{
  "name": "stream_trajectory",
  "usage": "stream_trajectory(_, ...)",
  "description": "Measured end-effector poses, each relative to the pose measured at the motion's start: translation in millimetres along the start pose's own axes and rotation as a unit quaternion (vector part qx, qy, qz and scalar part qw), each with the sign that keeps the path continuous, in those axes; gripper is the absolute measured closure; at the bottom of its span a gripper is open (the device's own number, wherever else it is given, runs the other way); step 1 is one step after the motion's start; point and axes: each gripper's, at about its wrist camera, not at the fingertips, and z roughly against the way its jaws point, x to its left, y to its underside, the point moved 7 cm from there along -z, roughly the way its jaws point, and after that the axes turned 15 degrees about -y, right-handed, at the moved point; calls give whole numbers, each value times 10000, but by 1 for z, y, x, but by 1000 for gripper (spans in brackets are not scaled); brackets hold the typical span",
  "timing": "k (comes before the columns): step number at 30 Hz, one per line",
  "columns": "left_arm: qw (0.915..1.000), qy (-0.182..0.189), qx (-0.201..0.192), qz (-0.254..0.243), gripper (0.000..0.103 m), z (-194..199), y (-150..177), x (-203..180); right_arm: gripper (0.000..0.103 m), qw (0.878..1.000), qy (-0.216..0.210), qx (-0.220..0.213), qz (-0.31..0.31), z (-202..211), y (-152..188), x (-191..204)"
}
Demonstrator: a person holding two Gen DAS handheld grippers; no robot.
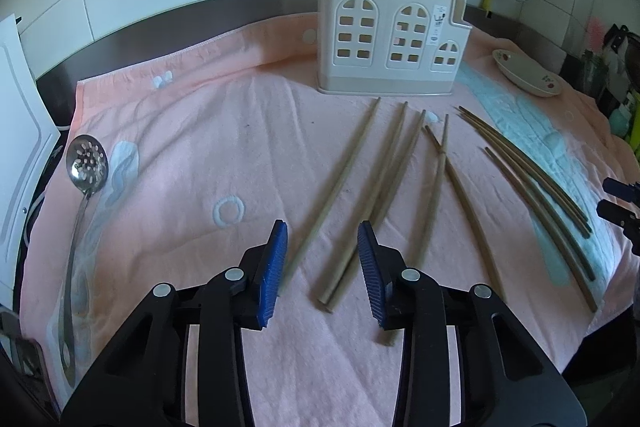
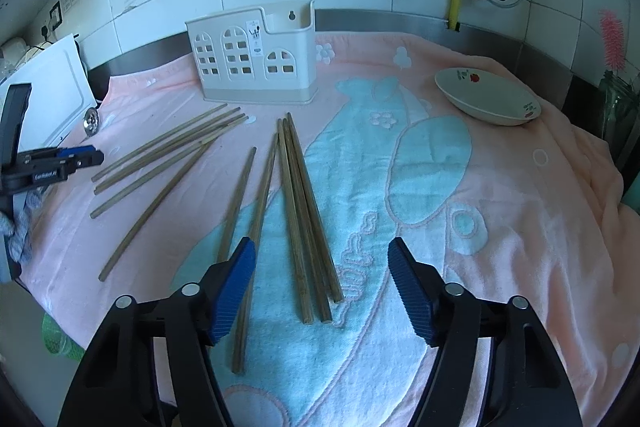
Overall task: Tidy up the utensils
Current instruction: 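Move the left tool toward a wooden chopstick while the right tool approaches another chopstick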
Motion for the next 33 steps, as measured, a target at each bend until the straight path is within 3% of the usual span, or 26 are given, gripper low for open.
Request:
stream_trajectory(12,9997,107,186,-92,67,-24,-8,7,65,9988,-32,436,210,-23,3,-15)
stream_trajectory(22,9989,213,303,-288,67,-34,-6,1,77,9961,-107,710,513,-36,0,-18)
stream_trajectory(24,9988,221,322,-299,69,-35,-7,2,77,9960,-122,707,538,-36,-1,-19)
stream_trajectory(26,9987,248,338,-307,70,-36,-7,1,78,9963,-396,679,341,-35,-2,-19)
stream_trajectory(33,9977,340,415,-412,79,-42,-4,-6,82,9955,-273,745,517,-40,-1,-18)
